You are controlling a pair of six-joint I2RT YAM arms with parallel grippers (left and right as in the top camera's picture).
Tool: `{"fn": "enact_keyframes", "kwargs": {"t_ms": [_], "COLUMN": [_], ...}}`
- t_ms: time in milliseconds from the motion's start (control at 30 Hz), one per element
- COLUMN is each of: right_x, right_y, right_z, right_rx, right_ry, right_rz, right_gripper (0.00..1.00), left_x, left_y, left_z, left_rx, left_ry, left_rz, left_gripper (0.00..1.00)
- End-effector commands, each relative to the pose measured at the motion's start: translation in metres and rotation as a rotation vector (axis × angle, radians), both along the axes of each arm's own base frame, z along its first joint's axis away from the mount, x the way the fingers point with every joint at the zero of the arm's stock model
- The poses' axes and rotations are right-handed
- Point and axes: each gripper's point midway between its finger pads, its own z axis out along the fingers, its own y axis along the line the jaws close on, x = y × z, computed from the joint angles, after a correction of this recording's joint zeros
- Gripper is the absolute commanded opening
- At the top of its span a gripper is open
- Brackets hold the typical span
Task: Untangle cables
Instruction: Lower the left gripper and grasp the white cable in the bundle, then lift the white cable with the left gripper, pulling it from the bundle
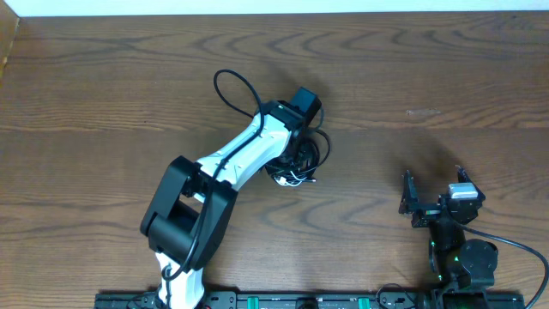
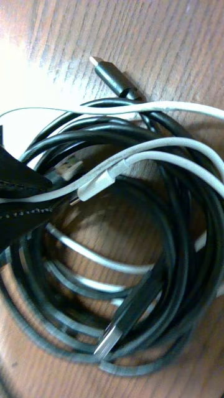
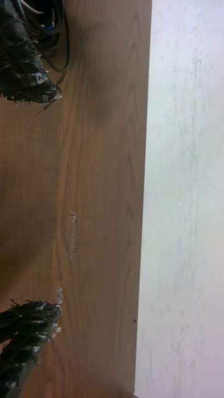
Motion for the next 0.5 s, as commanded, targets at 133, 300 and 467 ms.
{"fn": "enact_keyframes", "kwargs": {"t_ms": [133, 300, 467], "right_x": [0.000, 0.000, 0.000], "right_y": [-0.001, -0.001, -0.001], "right_z": [0.000, 0.000, 0.000], "right_rx": [-0.007, -0.007, -0.007], "right_ry": [-0.001, -0.001, -0.001], "right_rz": [-0.006, -0.006, -0.006], "right_gripper": [0.99, 0.99, 0.99], "left_x": [0.015, 0.017, 0.013], "left_y": [-0.016, -0.017, -0.014], "left_z": [0.099, 0.173, 0.237], "left_rx": [-0.163, -0.270, -0.354], "left_ry": [-0.232, -0.437, -0.637], "left_rz": [-0.132, -0.154, -0.211], "left_gripper": [0.08, 0.08, 0.08]}}
